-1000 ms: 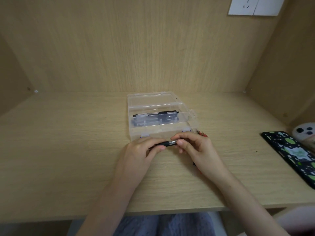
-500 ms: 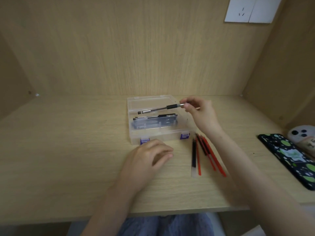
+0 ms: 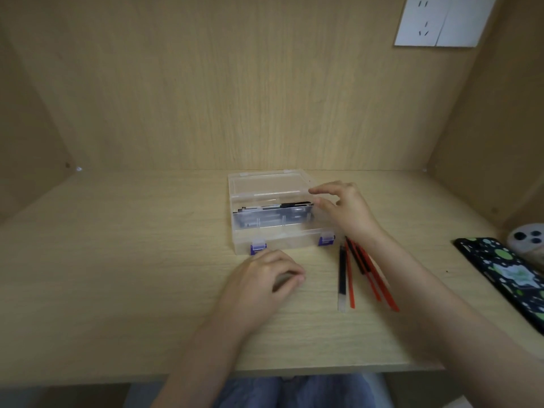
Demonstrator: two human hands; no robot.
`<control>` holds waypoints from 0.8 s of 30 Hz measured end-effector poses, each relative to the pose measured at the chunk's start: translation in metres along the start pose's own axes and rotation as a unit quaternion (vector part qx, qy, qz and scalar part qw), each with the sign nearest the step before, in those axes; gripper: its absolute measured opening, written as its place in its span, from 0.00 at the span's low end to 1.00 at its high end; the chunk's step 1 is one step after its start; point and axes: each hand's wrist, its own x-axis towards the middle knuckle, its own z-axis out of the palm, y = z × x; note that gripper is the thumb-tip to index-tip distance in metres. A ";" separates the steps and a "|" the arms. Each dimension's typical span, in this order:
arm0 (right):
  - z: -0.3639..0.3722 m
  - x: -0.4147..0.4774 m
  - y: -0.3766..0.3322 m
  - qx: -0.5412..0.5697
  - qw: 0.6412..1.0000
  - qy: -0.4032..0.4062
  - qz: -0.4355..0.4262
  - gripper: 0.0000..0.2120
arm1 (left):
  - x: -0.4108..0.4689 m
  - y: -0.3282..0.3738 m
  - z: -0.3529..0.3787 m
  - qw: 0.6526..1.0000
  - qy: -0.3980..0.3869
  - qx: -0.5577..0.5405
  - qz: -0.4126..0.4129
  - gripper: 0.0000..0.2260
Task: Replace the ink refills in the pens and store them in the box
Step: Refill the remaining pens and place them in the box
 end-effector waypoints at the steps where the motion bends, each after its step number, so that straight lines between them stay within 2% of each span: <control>1: -0.008 -0.011 0.000 -0.011 1.000 0.025 -0.003 0.10 | 0.000 0.000 0.000 1.000 0.000 0.000 -0.003 0.07; 3: -0.025 -0.035 0.005 -0.023 0.996 0.080 0.023 0.08 | 0.000 0.002 -0.001 1.000 0.000 0.000 -0.008 0.08; 5: -0.041 -0.061 0.011 -0.052 0.992 0.092 0.075 0.08 | 0.000 0.002 0.000 1.000 0.006 -0.003 -0.013 0.08; 8: -0.055 -0.095 0.019 -0.109 0.983 0.019 0.149 0.11 | 0.001 0.002 0.002 0.999 0.005 -0.016 -0.038 0.10; 10: -0.056 -0.109 0.019 -0.127 0.979 -0.032 0.157 0.13 | 0.003 0.004 0.004 0.998 0.004 -0.036 -0.056 0.12; 13: -0.052 -0.118 0.011 -0.090 0.984 -0.075 0.133 0.13 | 0.010 0.018 0.004 0.994 -0.028 -0.066 -0.085 0.17; 17: -0.037 -0.123 0.002 0.053 0.984 -0.116 0.121 0.17 | 0.022 0.038 0.008 0.986 -0.078 -0.085 -0.122 0.24; 20: -0.035 -0.124 -0.005 0.116 0.976 -0.154 0.099 0.18 | 0.030 0.048 0.018 0.990 -0.083 0.003 -0.117 0.28; 24: -0.045 -0.122 0.005 0.140 0.984 -0.067 0.089 0.18 | 0.037 0.056 0.034 0.978 -0.078 0.145 -0.127 0.35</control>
